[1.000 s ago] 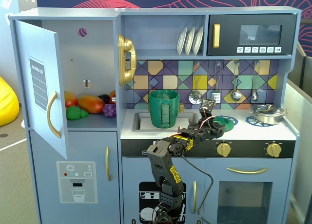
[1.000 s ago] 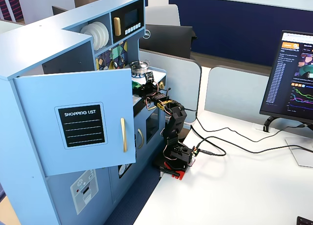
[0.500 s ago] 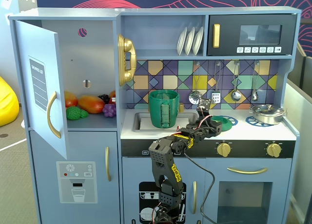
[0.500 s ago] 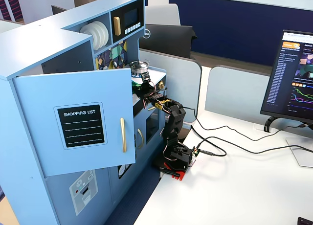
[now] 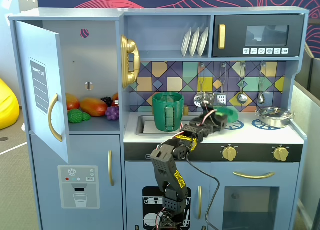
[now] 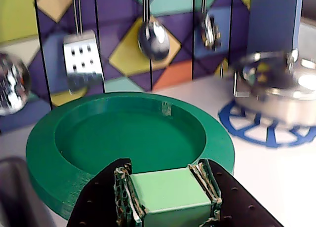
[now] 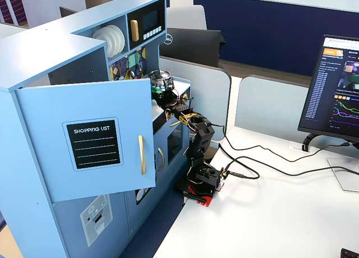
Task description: Pick up the lid from the counter and put it on the green recipient
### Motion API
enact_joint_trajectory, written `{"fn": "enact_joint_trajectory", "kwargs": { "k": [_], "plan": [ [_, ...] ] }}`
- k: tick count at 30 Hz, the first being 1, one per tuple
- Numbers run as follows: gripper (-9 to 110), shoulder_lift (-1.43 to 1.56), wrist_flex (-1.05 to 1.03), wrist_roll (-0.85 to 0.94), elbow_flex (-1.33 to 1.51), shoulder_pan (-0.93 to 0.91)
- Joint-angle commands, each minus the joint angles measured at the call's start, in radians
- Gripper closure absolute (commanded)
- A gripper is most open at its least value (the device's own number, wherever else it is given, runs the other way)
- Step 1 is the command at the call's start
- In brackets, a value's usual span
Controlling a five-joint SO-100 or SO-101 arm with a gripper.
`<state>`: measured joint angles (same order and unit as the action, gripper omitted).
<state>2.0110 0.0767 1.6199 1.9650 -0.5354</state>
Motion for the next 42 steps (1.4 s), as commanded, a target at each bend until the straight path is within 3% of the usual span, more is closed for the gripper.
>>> {"fn": "enact_joint_trajectory", "kwargs": {
  "k": [1, 13, 25, 42],
  "plan": [
    [102, 0.127, -0.112, -0.015, -0.17, 0.037],
    [102, 0.164, -0.387, -0.015, -0.443, 0.201],
    [102, 0.127, -0.469, 0.032, -0.537, 0.382],
    [102, 0.069, -0.485, 0.086, -0.534, 0.488]
  ]
}}
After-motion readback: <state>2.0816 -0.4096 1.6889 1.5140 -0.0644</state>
